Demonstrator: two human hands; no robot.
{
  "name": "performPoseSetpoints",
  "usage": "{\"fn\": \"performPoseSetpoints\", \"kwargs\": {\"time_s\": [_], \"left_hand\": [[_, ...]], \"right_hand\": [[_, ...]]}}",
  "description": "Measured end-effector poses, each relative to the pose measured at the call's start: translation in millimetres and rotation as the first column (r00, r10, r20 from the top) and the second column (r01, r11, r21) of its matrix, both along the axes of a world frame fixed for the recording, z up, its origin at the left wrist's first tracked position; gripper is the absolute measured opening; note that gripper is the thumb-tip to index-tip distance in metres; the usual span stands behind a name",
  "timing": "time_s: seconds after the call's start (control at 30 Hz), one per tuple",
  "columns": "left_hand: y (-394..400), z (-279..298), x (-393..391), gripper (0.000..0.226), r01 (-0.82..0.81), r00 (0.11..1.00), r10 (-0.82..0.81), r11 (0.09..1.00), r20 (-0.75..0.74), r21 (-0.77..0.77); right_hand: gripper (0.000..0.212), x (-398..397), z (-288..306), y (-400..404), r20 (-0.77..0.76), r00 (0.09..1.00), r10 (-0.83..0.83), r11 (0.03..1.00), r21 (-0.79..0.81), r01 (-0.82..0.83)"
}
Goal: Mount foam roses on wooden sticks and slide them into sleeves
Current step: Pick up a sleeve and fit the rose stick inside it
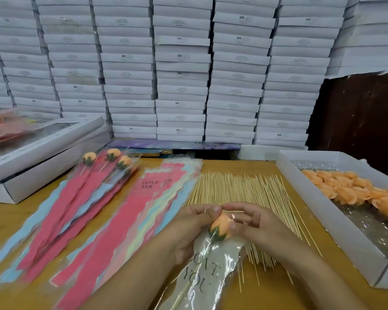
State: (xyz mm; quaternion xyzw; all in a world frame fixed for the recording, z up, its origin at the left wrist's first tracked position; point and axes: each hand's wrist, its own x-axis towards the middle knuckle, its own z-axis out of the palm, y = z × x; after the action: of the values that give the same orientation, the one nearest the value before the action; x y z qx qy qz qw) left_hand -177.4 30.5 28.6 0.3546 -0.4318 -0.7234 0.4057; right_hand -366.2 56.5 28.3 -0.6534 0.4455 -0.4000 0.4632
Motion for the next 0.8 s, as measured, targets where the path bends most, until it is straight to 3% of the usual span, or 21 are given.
{"fn": "performPoseSetpoints", "kwargs": {"time_s": [0.2,0.37,0.5,0.63,0.8], "left_hand": [[-3.3,-0.7,-1.2,0.03,-0.071,0.997,0.071,0.996,0.002,0.044],[-4.7,-2.3,1.2,0.022,-0.074,0.997,0.074,0.996,0.012,0.047],[-5.0,-3.1,0.0,0.026,-0.098,0.995,0.097,0.993,0.016,0.067],[-3.1,-3.9,0.0,0.03,-0.068,0.996,0.066,0.997,0.067,0.034],[-1.0,-2.0,-1.1,0.031,-0.08,0.995,0.079,0.997,0.053,0.017]], "right_hand": [[0.052,1.3,0.7,-0.9,-0.041,0.985,-0.167,0.984,-0.067,0.164],[0.052,3.2,1.4,-0.4,-0.078,0.975,-0.21,0.971,-0.131,0.199],[0.035,4.5,2.6,0.7,-0.073,0.992,-0.104,0.993,-0.062,0.1],[0.054,4.1,3.5,4.3,-0.075,0.994,0.074,0.996,0.063,-0.069],[0.054,1.5,3.2,1.7,-0.039,0.998,0.042,0.998,0.039,-0.041]]}}
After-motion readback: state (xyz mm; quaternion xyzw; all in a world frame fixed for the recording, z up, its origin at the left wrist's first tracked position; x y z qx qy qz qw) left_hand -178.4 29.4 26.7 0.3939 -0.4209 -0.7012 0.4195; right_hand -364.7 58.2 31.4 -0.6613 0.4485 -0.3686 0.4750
